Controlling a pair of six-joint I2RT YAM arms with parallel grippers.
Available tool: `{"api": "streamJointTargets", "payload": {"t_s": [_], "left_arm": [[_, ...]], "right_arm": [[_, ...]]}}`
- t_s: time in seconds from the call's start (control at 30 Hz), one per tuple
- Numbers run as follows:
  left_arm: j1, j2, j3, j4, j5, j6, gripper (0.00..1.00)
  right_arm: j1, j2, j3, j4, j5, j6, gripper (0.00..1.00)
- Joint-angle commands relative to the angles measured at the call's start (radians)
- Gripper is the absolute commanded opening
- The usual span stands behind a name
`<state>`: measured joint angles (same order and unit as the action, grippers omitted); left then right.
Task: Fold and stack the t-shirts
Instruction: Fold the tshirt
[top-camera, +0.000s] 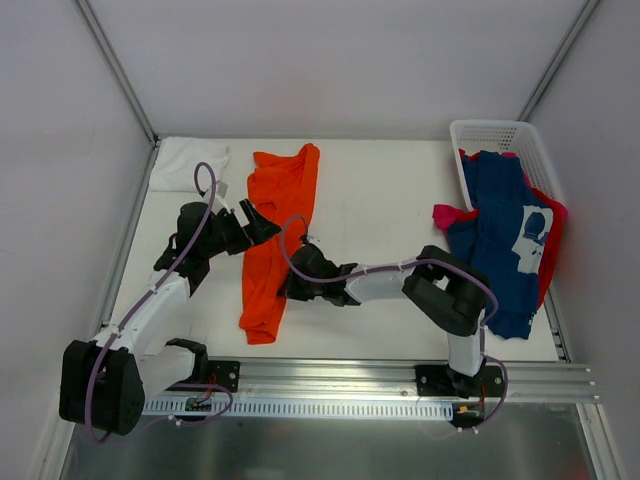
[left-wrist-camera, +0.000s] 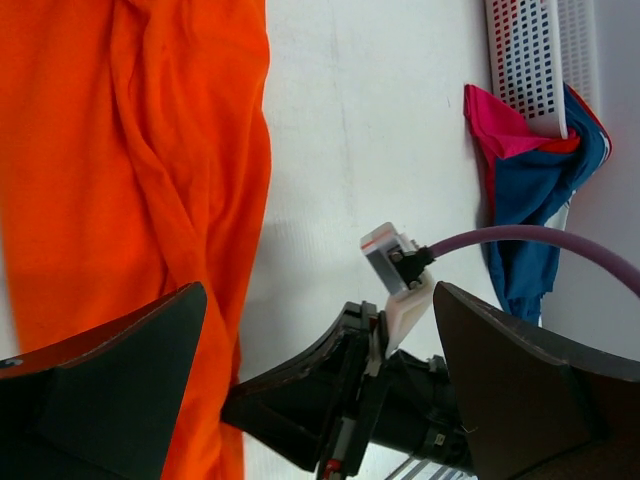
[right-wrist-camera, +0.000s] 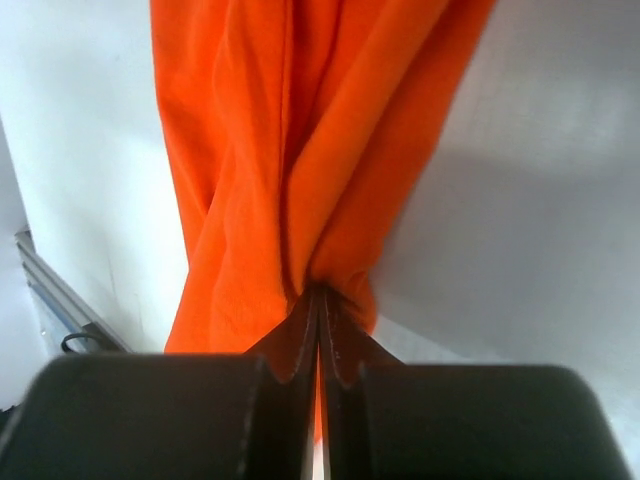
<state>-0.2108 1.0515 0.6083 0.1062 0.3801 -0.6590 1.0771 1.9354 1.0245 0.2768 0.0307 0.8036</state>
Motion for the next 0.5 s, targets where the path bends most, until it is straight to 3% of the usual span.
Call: {"api": "streamJointTargets", "payload": {"t_s": [0.0, 0.17, 0.23, 0.27, 0.3, 0.33, 0.4, 0.47], "left_arm": [[-0.01, -0.021, 0.018, -0.014, -0.013, 0.036, 0.99], [-0.009, -0.033, 0.013, -0.014, -0.014, 0.044, 0.99], [-0.009, -0.038, 0.013, -0.017, -0.014, 0.048, 0.99], [-0.01, -0.047, 0.011, -0.02, -0.014, 0.05, 0.99], [-0.009, -0.051, 0.01, -0.022, -0.017, 0.053, 0.99], [-0.01, -0.057, 0.01, -0.028, -0.02, 0.055, 0.99], [-0.009, -0.073, 0.011, -0.034, -0.023, 0.061, 0.99], [-0.01, -0.088, 0.011, -0.039, -0.026, 0.061, 0.99]], "right_arm": [[-0.016, -0.032, -0.078, -0.231, 0.127, -0.04, 0.0], [-0.011, -0.055, -0.055, -0.257, 0.115, -0.105, 0.03], [-0.005, -0.067, -0.044, -0.271, 0.109, -0.133, 0.17], [-0.003, -0.075, -0.035, -0.275, 0.109, -0.147, 0.3], [0.001, -0.09, -0.003, -0.345, 0.109, -0.161, 0.62], [0.004, -0.101, 0.02, -0.387, 0.129, -0.187, 0.73], [0.023, -0.134, 0.083, -0.497, 0.164, -0.213, 0.91], [0.036, -0.156, 0.117, -0.578, 0.21, -0.241, 0.96]]}}
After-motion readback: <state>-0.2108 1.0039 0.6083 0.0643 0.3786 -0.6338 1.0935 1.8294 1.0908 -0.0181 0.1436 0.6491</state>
